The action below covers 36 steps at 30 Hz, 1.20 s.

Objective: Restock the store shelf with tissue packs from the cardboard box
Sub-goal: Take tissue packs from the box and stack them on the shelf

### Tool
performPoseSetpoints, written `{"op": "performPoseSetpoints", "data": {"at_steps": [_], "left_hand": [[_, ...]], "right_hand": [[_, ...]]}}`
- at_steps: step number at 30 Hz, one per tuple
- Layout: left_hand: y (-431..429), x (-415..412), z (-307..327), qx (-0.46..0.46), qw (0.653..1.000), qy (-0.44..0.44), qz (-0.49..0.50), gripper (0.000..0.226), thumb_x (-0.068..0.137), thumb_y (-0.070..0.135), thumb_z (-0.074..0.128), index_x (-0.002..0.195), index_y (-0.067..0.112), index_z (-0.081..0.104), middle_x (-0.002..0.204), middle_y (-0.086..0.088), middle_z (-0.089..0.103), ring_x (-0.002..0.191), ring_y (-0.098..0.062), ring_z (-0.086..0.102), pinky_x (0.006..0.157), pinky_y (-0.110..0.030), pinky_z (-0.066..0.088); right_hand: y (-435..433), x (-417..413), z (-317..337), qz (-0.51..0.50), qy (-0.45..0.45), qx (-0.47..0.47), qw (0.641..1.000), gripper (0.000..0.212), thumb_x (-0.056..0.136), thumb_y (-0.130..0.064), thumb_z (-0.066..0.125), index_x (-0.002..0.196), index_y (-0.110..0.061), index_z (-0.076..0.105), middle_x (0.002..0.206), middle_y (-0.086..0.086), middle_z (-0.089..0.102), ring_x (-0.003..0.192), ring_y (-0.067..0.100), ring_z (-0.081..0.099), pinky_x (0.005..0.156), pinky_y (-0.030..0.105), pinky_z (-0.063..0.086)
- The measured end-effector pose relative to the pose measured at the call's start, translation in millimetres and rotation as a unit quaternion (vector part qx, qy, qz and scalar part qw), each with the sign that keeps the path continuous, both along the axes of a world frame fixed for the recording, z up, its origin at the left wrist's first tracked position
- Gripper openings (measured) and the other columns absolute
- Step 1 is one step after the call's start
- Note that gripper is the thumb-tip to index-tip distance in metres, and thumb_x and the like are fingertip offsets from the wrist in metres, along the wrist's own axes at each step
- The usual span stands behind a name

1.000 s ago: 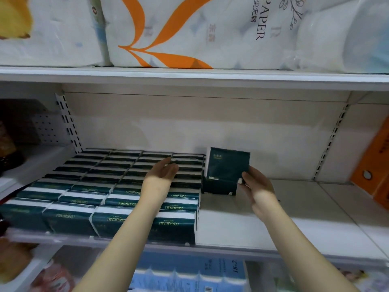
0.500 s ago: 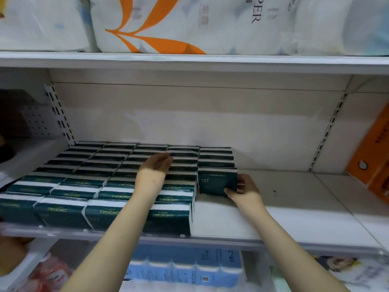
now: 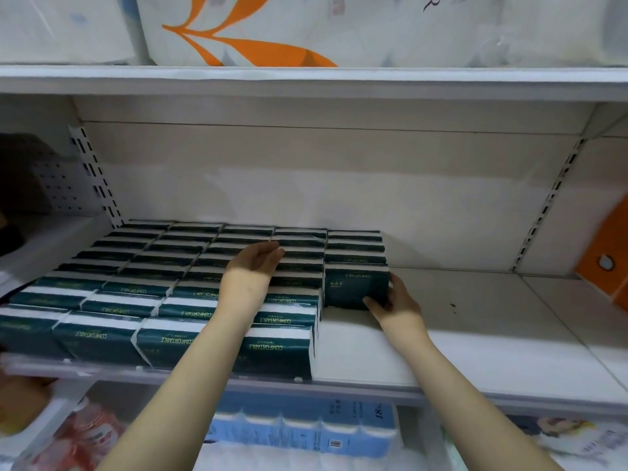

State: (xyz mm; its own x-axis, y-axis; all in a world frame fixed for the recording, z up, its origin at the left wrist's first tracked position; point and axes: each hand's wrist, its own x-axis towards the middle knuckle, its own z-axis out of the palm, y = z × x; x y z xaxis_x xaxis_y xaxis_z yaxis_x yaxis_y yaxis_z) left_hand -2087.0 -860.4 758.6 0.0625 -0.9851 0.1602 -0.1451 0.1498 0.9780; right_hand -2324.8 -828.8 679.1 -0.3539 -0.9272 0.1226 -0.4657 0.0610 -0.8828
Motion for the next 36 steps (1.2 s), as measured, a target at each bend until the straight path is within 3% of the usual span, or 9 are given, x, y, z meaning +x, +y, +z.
{"op": "performPoseSetpoints", "data": {"at_steps": [3,7,10,14,17,21,23,27,36], "left_hand": [[0.4,-0.3,-0.1,0.003,1.0,0.01,-0.001,0.022,0.091,0.025,0.065,0.112,0.02,0.067,0.105,0.008,0.069,0.095,0.005,0.059,0.07,-0.004,0.039],[0.9,-0.1,1.4,0.01,1.0,0.013,-0.002,0.018,0.093,0.023,0.062,0.11,0.018,0.065,0.107,0.003,0.071,0.095,0.004,0.059,0.071,-0.004,0.039],[1.8,2.1,8.5,0.027,0.999,0.047,-0.001,0.023,0.097,0.023,0.057,0.115,0.011,0.064,0.103,0.004,0.073,0.095,0.001,0.062,0.081,-0.01,0.042],[-1.2,20.4,21.0,0.057,0.992,0.112,0.016,0.019,0.094,0.022,0.061,0.112,0.017,0.064,0.11,0.0,0.071,0.108,-0.017,0.064,0.098,-0.032,0.047],[8.7,32.1,31.1,0.03,0.99,0.138,0.007,0.011,0.093,0.019,0.061,0.1,0.027,0.062,0.12,-0.003,0.066,0.116,-0.02,0.06,0.105,-0.035,0.043],[39.6,47.6,37.3,-0.018,0.989,0.144,0.0,0.014,0.096,0.017,0.058,0.103,0.028,0.063,0.117,0.001,0.067,0.114,-0.017,0.061,0.103,-0.033,0.045],[60.7,61.6,37.8,-0.036,0.99,0.137,-0.005,0.016,0.097,0.018,0.057,0.103,0.031,0.063,0.115,0.006,0.067,0.114,-0.011,0.06,0.104,-0.031,0.044],[104.8,105.8,37.9,-0.065,0.99,0.126,-0.021,0.02,0.097,0.02,0.056,0.108,0.036,0.062,0.121,0.01,0.066,0.117,-0.005,0.059,0.107,-0.032,0.042],[180.8,192.3,24.6,-0.068,0.993,0.095,-0.022,0.028,0.096,0.028,0.056,0.123,0.034,0.058,0.124,0.016,0.064,0.118,0.001,0.056,0.11,-0.035,0.04]], "right_hand": [[-3.6,0.8,-3.3,0.02,0.101,0.037,0.994,0.049,0.094,-0.029,0.06,0.139,-0.021,0.043,0.119,0.005,0.065,0.105,0.029,0.061,0.08,0.03,0.048],[-6.7,0.1,-4.7,0.017,0.138,0.064,0.988,0.052,0.096,-0.035,0.055,0.142,-0.024,0.035,0.118,0.009,0.064,0.103,0.032,0.06,0.079,0.033,0.048],[-3.9,-3.3,-0.6,0.049,0.095,0.097,0.99,0.067,0.092,-0.046,0.057,0.149,-0.026,0.027,0.133,0.005,0.059,0.116,0.029,0.057,0.092,0.035,0.048],[8.5,3.2,20.9,0.011,-0.042,0.076,0.996,0.093,0.087,-0.057,0.06,0.156,-0.025,0.008,0.159,0.0,0.026,0.144,0.027,0.03,0.114,0.039,0.032],[21.1,19.2,47.5,-0.054,-0.069,-0.06,0.994,0.08,0.09,-0.044,0.063,0.154,-0.022,0.02,0.159,0.001,0.025,0.146,0.022,0.025,0.118,0.04,0.026],[44.5,62.3,87.8,0.011,-0.116,-0.151,0.982,0.053,0.096,-0.038,0.057,0.145,-0.028,0.039,0.135,-0.004,0.049,0.124,0.012,0.045,0.107,0.029,0.038],[59.8,90.0,104.6,0.052,-0.156,-0.171,0.971,0.044,0.1,-0.03,0.05,0.143,-0.028,0.043,0.135,-0.013,0.047,0.124,0.003,0.043,0.098,0.016,0.033],[94.8,147.2,117.1,0.118,-0.186,-0.181,0.959,0.04,0.103,-0.028,0.044,0.142,-0.025,0.046,0.14,-0.017,0.047,0.125,-0.006,0.042,0.098,0.007,0.034],[159.6,237.9,108.3,0.184,-0.192,-0.168,0.949,0.042,0.104,-0.025,0.042,0.146,-0.024,0.043,0.144,-0.014,0.049,0.123,-0.015,0.044,0.11,0.018,0.036]]}}
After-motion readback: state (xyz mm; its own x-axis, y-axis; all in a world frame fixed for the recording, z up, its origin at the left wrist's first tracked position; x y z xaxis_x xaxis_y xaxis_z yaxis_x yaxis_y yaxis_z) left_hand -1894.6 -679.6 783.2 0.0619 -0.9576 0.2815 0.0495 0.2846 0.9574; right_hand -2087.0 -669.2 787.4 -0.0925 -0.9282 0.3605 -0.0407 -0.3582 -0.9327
